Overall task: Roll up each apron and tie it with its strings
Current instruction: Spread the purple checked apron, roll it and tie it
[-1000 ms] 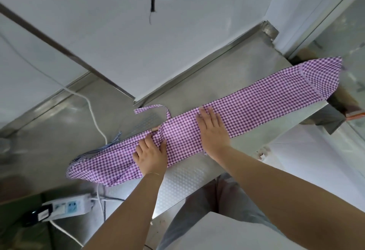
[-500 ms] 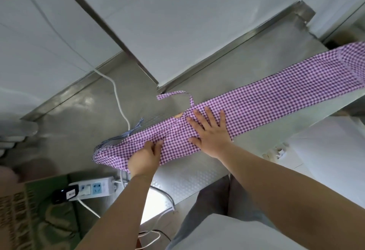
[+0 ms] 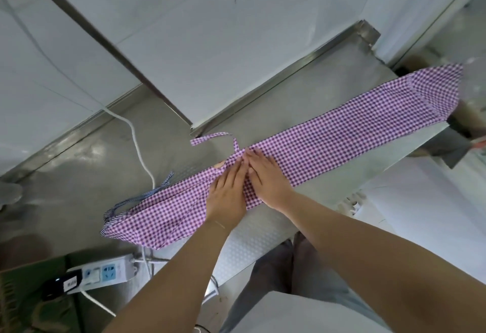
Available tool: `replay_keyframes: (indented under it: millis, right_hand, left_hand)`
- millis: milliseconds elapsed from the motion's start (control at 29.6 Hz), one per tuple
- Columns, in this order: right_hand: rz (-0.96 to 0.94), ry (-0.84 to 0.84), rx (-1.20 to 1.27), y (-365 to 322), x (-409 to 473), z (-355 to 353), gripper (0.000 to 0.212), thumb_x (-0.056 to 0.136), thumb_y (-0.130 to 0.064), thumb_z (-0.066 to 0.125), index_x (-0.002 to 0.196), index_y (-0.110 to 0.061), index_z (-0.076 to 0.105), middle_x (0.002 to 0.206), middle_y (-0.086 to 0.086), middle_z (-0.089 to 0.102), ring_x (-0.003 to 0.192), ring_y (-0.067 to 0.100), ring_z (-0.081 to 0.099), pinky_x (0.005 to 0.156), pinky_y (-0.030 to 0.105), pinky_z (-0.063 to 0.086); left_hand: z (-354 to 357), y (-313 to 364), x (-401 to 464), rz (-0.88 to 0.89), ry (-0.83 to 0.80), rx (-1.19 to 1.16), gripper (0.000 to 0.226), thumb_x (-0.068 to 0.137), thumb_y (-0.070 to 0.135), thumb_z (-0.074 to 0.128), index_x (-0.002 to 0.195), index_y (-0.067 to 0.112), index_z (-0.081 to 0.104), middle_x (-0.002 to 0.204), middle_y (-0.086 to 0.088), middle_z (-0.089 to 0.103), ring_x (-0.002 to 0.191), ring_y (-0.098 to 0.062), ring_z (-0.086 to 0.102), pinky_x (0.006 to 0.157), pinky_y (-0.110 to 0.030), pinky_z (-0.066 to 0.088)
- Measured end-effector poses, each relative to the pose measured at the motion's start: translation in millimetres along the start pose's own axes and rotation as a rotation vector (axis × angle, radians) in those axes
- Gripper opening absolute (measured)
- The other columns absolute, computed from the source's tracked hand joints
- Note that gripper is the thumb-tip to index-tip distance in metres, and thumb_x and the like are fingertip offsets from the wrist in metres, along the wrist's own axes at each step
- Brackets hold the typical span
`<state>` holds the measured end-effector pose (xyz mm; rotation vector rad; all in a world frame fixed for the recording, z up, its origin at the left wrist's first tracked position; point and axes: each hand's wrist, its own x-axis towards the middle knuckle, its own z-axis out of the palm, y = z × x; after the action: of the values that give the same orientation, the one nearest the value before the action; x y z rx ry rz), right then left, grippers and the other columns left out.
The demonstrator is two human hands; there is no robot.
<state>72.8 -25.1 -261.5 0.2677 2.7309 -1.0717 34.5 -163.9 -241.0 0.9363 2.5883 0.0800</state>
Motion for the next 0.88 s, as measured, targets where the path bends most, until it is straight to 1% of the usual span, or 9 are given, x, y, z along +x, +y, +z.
replay_keyframes:
  millis: [68, 203, 304, 372, 439, 507, 642, 743, 879]
  right_hand:
    - [0.024, 0.270, 0.120, 11.7, -11.9, -15.7, 0.055, 0.104, -0.040, 0.017, 0.140, -0.010, 0.046, 0.143, 0.007, 0.049, 0.138, 0.022, 0.039, 0.114, 0.044, 0.034]
    - [0.138, 0.619, 0.086, 56.3, -38.9, -47.2, 0.040, 0.100, -0.026, 0.037, 0.133, -0.010, 0.053, 0.141, 0.006, 0.050, 0.134, 0.019, 0.040, 0.115, 0.037, 0.029]
    - [0.479, 0.856, 0.361, 87.2, -48.4, -86.5, 0.037, 0.099, -0.022, 0.042, 0.134, -0.011, 0.049, 0.143, 0.005, 0.044, 0.132, 0.015, 0.038, 0.116, 0.037, 0.028]
    - [0.791, 0.987, 0.646, 102.8, -49.9, -115.1, 0.040, 0.099, -0.024, 0.044, 0.137, -0.012, 0.041, 0.143, 0.006, 0.041, 0.132, 0.020, 0.040, 0.114, 0.042, 0.031]
    - [1.068, 1.008, 0.939, 127.2, -54.1, -146.1, 0.046, 0.099, -0.028, 0.048, 0.140, -0.012, 0.036, 0.143, 0.006, 0.041, 0.130, 0.024, 0.043, 0.111, 0.041, 0.035]
    - [1.201, 0.917, 1.179, 149.0, -59.5, -169.3, 0.050, 0.097, -0.032, 0.054, 0.139, -0.010, 0.039, 0.139, 0.008, 0.049, 0.123, 0.027, 0.051, 0.108, 0.043, 0.040]
    - [1.205, 0.769, 1.367, 165.5, -59.5, -193.0, 0.049, 0.090, -0.033, 0.065, 0.131, -0.010, 0.048, 0.128, 0.007, 0.058, 0.106, 0.023, 0.060, 0.098, 0.040, 0.050]
    - [1.217, 0.781, 1.597, 177.2, -54.9, -208.8, 0.052, 0.085, -0.026, 0.071, 0.131, -0.012, 0.048, 0.127, 0.004, 0.058, 0.098, 0.015, 0.058, 0.066, 0.025, 0.049]
    - [1.118, 0.843, 2.066, 188.8, -48.2, -219.0, 0.048, 0.086, -0.021, 0.070, 0.129, -0.015, 0.049, 0.120, 0.004, 0.055, 0.095, 0.018, 0.059, 0.045, 0.018, 0.050]
  left_hand:
    - [-0.2, 8.6, 8.0, -0.086, -0.029, 0.126, 0.062, 0.097, 0.027, 0.035, 0.153, 0.022, 0.008, 0.161, 0.000, 0.011, 0.148, -0.021, 0.010, 0.121, -0.040, 0.006]
    - [-5.3, 41.9, 24.4, -0.038, 0.009, 0.149, 0.071, 0.096, 0.027, 0.043, 0.154, 0.018, 0.003, 0.162, -0.008, 0.000, 0.149, -0.028, -0.001, 0.121, -0.042, 0.000]
    - [-1.8, 81.5, 47.6, 0.208, -0.041, 0.137, 0.091, 0.093, 0.041, 0.052, 0.152, 0.018, -0.013, 0.160, -0.006, -0.016, 0.146, -0.026, -0.018, 0.117, -0.037, -0.012]
    - [-1.3, 107.0, 66.6, 0.320, -0.051, 0.174, 0.088, 0.095, 0.042, 0.049, 0.152, 0.018, -0.014, 0.159, -0.005, -0.020, 0.144, -0.025, -0.023, 0.114, -0.038, -0.017]
    - [-5.4, 141.0, 88.2, 0.410, -0.063, 0.196, 0.082, 0.097, 0.036, 0.046, 0.153, 0.018, -0.011, 0.160, -0.004, -0.018, 0.146, -0.026, -0.018, 0.113, -0.039, -0.016]
    - [-12.9, 171.9, 111.2, 0.470, -0.119, 0.177, 0.081, 0.095, 0.027, 0.049, 0.153, 0.019, -0.008, 0.161, -0.003, -0.013, 0.148, -0.026, -0.008, 0.118, -0.040, -0.005]
    - [-32.5, 214.6, 158.2, 0.463, -0.224, 0.021, 0.077, 0.094, 0.013, 0.047, 0.154, 0.024, -0.001, 0.161, 0.002, 0.001, 0.144, -0.027, 0.013, 0.115, -0.045, 0.027]
    - [-38.5, 236.7, 190.7, 0.432, -0.334, -0.086, 0.068, 0.098, 0.013, 0.040, 0.154, 0.029, 0.005, 0.161, 0.003, 0.008, 0.143, -0.029, 0.017, 0.116, -0.047, 0.026]
    - [-37.9, 247.7, 211.4, 0.483, -0.399, -0.029, 0.062, 0.098, 0.020, 0.045, 0.152, 0.030, 0.016, 0.157, 0.000, 0.019, 0.140, -0.031, 0.022, 0.116, -0.046, 0.026]
